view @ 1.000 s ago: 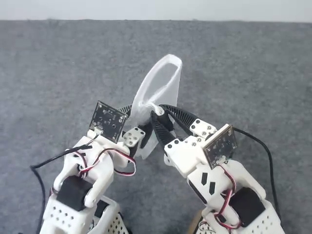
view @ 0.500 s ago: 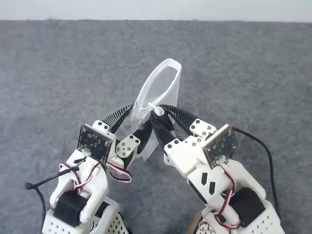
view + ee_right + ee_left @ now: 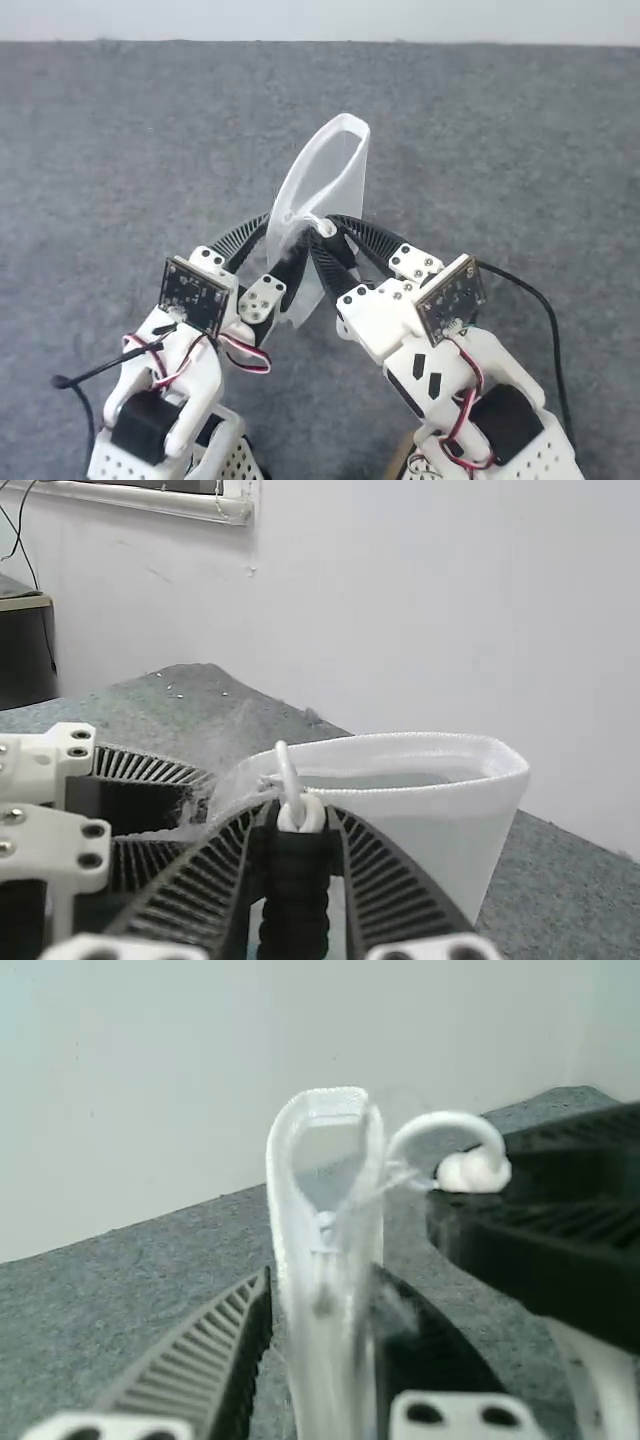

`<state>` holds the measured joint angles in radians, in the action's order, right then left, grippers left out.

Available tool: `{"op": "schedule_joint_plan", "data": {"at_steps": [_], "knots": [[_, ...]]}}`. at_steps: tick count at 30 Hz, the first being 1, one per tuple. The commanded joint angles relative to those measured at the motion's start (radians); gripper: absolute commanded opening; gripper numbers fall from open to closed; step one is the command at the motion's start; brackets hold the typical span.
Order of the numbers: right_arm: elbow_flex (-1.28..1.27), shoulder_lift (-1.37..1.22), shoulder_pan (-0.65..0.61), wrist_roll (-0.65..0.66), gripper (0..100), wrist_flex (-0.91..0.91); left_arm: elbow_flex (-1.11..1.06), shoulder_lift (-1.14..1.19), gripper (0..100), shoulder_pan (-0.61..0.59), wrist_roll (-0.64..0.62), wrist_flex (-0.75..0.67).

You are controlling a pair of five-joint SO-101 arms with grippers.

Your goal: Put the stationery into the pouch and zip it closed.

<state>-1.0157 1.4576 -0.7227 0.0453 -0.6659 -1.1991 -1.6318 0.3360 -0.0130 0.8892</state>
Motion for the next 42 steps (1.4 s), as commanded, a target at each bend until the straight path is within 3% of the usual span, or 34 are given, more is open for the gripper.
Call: {"op": "schedule_joint_plan", "data": {"at_steps": [1,11,15,20,28,42], "knots": [[0.063,0.01,0.012,0.011,0.6,0.001,0.008,-0.017,12,0.002,0.008,-0.032],[0.063,0.01,0.012,0.011,0.6,0.002,0.021,-0.02,1,0.002,0.008,-0.032],[0.063,0.007,0.013,0.012,0.6,0.022,0.027,-0.02,1,0.002,0.015,-0.023],[0.058,-0.002,0.039,0.012,0.6,0.073,0.03,-0.021,1,0.002,0.121,0.057],[0.084,-0.008,0.12,-0.02,0.6,0.105,0.028,-0.021,1,0.0,0.121,0.083],[0.264,-0.294,0.26,-0.072,0.6,0.11,0.018,-0.021,1,0.002,0.121,0.097]]}}
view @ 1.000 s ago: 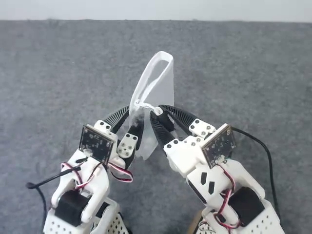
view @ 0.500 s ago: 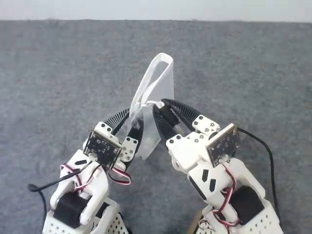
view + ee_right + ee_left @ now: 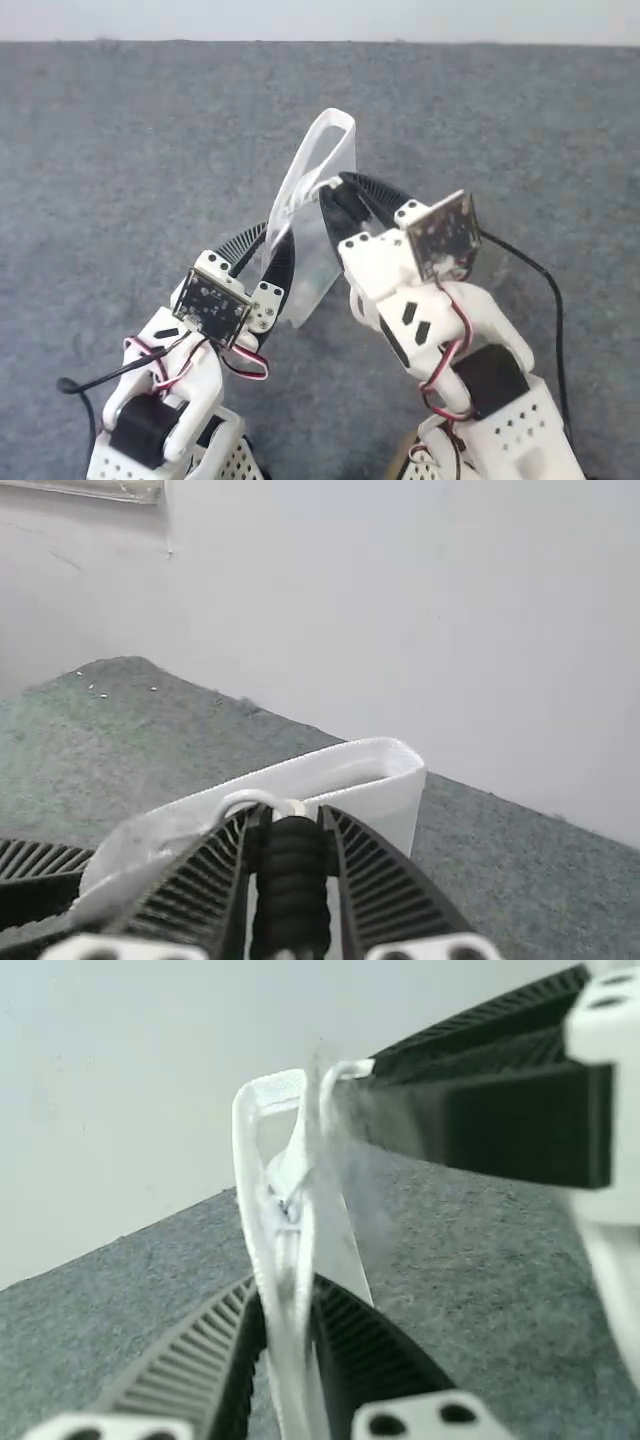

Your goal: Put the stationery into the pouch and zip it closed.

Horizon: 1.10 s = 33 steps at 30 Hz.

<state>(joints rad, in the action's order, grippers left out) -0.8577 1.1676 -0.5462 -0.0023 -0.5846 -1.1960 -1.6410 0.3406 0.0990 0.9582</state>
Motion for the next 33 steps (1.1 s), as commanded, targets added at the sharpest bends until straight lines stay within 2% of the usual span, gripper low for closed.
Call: {"op": "schedule_joint_plan", "data": {"at_steps": [1,14,18,26,33], "knots": [[0.114,-0.007,0.091,-0.025,0.6,0.028,0.015,-0.012,1,-0.003,0.009,0.028],[0.121,-0.168,0.137,-0.02,0.6,0.214,0.004,-0.012,1,-0.003,0.009,0.035],[0.121,-0.18,0.185,-0.025,0.6,0.266,0.004,-0.012,1,-0.003,0.011,0.037],[0.129,-0.182,0.222,-0.023,0.6,0.305,0.004,-0.012,1,-0.003,0.011,0.049],[0.13,-0.183,0.308,-0.026,0.6,0.321,0.004,-0.012,1,-0.005,0.012,0.049]]}}
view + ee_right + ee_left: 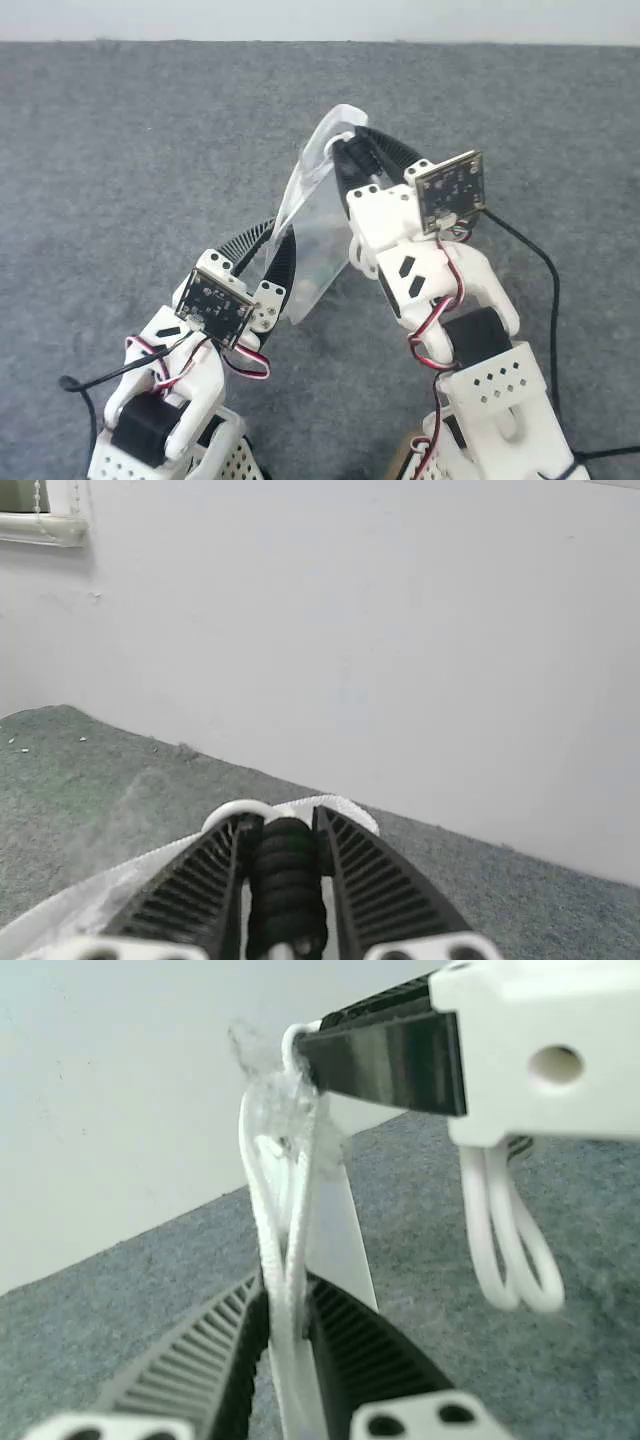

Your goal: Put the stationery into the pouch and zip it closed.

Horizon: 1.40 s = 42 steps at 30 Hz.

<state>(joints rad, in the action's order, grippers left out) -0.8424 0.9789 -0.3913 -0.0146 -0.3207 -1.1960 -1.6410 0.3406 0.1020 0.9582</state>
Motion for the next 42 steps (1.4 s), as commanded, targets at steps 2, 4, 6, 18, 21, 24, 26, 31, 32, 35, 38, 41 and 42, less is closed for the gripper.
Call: {"op": "schedule_joint_plan", "data": {"at_steps": [2,4,6,18,21,24,26,31,32,35,38,41,42], "knots": [[0.126,-0.013,0.163,-0.014,0.6,0.058,0.004,-0.012,1,-0.005,0.011,0.049],[0.149,-0.051,0.168,-0.014,0.6,0.056,0.004,-0.012,1,-0.005,0.011,0.049],[0.173,-0.099,0.179,-0.014,0.6,0.048,0.004,-0.012,1,-0.006,0.011,0.049],[0.186,-0.024,0.09,-0.035,0.6,-0.097,0.016,-0.012,1,-0.011,0.006,0.043],[0.186,0.051,-0.016,0.04,0.6,-0.182,0.05,-0.012,2,-0.011,-0.003,0.054],[0.186,0.114,-0.091,0.061,0.6,-0.251,0.087,-0.012,10,-0.012,-0.068,0.083],[0.186,0.148,-0.124,0.063,0.6,-0.283,0.096,-0.012,17,-0.012,-0.135,0.089],[0.187,0.199,-0.18,0.072,0.6,-0.349,0.104,-0.012,23,-0.014,-0.201,0.078],[0.187,0.206,-0.193,0.089,0.6,-0.36,0.107,-0.012,23,-0.014,-0.201,0.072],[0.187,0.226,-0.22,0.11,0.6,-0.38,0.111,-0.012,23,-0.054,-0.203,0.071],[0.187,0.236,-0.22,0.109,0.6,-0.381,0.11,-0.012,23,-0.094,-0.203,0.054],[0.187,0.237,-0.222,0.109,0.6,-0.392,0.107,-0.011,23,-0.089,-0.201,0.032],[0.187,0.237,-0.222,0.109,0.6,-0.404,0.104,-0.008,23,-0.078,-0.199,0.026]]}}
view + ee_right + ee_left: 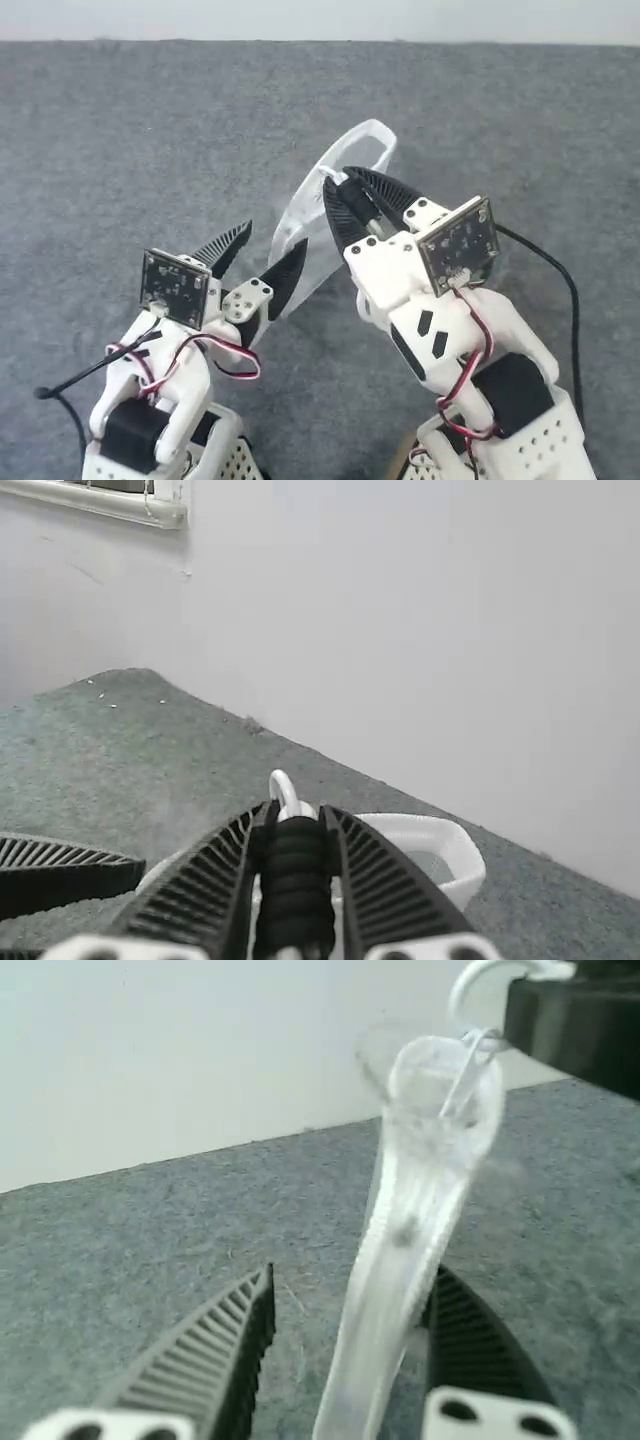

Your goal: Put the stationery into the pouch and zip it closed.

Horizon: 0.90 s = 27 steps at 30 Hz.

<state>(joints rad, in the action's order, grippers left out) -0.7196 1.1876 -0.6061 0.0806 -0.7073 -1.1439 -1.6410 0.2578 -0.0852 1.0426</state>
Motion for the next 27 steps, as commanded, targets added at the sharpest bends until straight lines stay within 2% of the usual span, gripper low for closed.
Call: {"op": "schedule_joint_plan", "data": {"at_steps": [1,7,11,16,19,25,27], "knots": [[0.064,0.028,-0.013,0.012,0.6,-0.027,0.047,-0.003,23,0.014,-0.012,-0.066],[0.064,0.028,-0.107,0.018,0.6,-0.079,-0.035,-0.003,23,0.058,-0.011,-0.161],[0.064,0.028,-0.111,0.018,0.6,-0.09,-0.041,-0.008,22,0.06,-0.011,-0.164],[0.064,0.028,-0.108,0.018,0.6,-0.082,-0.042,-0.009,8,0.061,0.002,-0.163],[0.064,0.028,-0.093,0.017,0.6,-0.081,-0.042,-0.009,0,0.064,0.021,-0.169],[0.017,0.019,0.001,0.011,0.6,0.041,-0.042,-0.011,1,0.132,0.034,-0.112],[-0.014,0.019,0.025,0.011,0.6,0.096,-0.041,-0.011,1,0.137,0.1,-0.089]]}}
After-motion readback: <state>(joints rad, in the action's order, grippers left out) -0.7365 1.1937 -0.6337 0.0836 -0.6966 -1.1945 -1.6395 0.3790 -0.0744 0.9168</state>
